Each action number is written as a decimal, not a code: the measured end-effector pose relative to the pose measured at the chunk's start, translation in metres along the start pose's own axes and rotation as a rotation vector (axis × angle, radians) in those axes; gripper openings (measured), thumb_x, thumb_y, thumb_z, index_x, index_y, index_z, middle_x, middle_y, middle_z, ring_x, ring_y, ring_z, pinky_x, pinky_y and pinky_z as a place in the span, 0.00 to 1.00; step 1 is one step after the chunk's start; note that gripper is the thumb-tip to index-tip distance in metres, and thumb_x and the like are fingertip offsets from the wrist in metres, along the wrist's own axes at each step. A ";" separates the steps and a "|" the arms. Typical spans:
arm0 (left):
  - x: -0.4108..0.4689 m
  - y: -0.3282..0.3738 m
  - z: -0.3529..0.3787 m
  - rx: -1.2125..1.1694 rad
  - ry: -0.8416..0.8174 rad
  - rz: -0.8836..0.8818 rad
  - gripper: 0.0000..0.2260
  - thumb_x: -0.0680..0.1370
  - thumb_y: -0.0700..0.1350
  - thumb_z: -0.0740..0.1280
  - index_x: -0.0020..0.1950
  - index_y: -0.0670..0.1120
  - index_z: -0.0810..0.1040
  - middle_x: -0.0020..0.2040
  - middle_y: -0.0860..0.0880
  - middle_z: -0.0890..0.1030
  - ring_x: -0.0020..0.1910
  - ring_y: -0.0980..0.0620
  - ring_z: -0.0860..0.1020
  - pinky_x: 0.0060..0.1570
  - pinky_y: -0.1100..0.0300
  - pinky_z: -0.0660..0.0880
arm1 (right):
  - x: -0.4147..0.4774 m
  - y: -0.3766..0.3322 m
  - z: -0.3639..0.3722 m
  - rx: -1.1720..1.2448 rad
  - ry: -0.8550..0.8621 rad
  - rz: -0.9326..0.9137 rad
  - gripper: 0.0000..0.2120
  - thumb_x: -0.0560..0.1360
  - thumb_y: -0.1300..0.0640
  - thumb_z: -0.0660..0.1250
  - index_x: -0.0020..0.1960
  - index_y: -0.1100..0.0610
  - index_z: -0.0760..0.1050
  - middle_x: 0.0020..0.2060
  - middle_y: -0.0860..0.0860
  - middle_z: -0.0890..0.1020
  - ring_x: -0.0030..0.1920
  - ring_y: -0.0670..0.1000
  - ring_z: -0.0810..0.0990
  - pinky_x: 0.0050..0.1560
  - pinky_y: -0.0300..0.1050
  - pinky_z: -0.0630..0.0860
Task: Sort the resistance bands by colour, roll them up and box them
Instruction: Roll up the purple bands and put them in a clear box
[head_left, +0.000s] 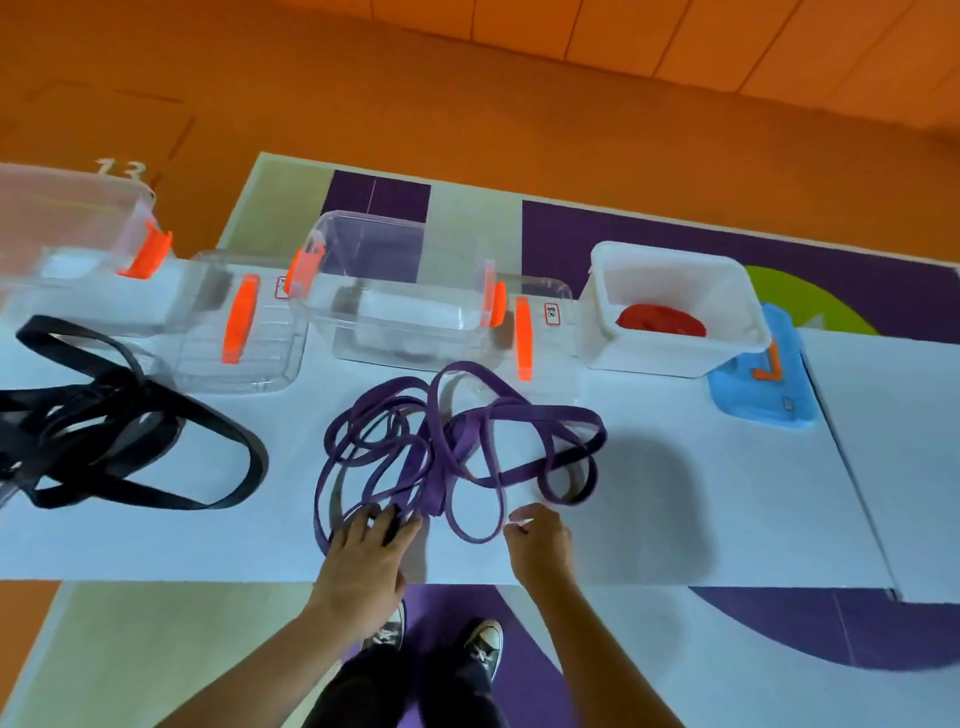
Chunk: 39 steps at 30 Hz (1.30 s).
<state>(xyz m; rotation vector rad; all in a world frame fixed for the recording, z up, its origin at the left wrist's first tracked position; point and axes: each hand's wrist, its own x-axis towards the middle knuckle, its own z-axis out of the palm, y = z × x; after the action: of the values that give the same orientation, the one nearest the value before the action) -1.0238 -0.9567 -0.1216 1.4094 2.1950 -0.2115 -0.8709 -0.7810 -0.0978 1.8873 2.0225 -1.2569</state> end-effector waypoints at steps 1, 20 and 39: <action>-0.001 0.000 -0.001 0.006 0.004 -0.003 0.42 0.56 0.51 0.84 0.68 0.50 0.75 0.59 0.43 0.82 0.56 0.36 0.82 0.50 0.41 0.82 | -0.001 0.002 -0.002 -0.009 -0.013 -0.005 0.10 0.78 0.56 0.68 0.59 0.54 0.79 0.53 0.56 0.84 0.49 0.57 0.83 0.48 0.48 0.80; -0.013 0.027 -0.020 -0.027 -0.098 -0.129 0.28 0.82 0.52 0.60 0.81 0.51 0.56 0.83 0.47 0.49 0.80 0.38 0.53 0.77 0.44 0.56 | 0.019 -0.020 -0.043 -0.069 -0.016 -0.263 0.05 0.78 0.54 0.66 0.50 0.56 0.77 0.41 0.52 0.81 0.38 0.53 0.78 0.37 0.42 0.71; -0.028 0.106 -0.245 -0.712 0.436 0.301 0.40 0.74 0.55 0.75 0.79 0.65 0.54 0.75 0.62 0.63 0.71 0.57 0.65 0.69 0.57 0.67 | -0.097 -0.155 -0.249 0.191 0.358 -0.708 0.05 0.78 0.52 0.69 0.45 0.52 0.78 0.36 0.49 0.84 0.37 0.47 0.82 0.29 0.29 0.71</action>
<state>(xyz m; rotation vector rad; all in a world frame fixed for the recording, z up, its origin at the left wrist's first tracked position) -1.0037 -0.8346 0.1170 1.3994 2.0037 0.9675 -0.8727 -0.6870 0.1963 1.5955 3.0384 -1.3415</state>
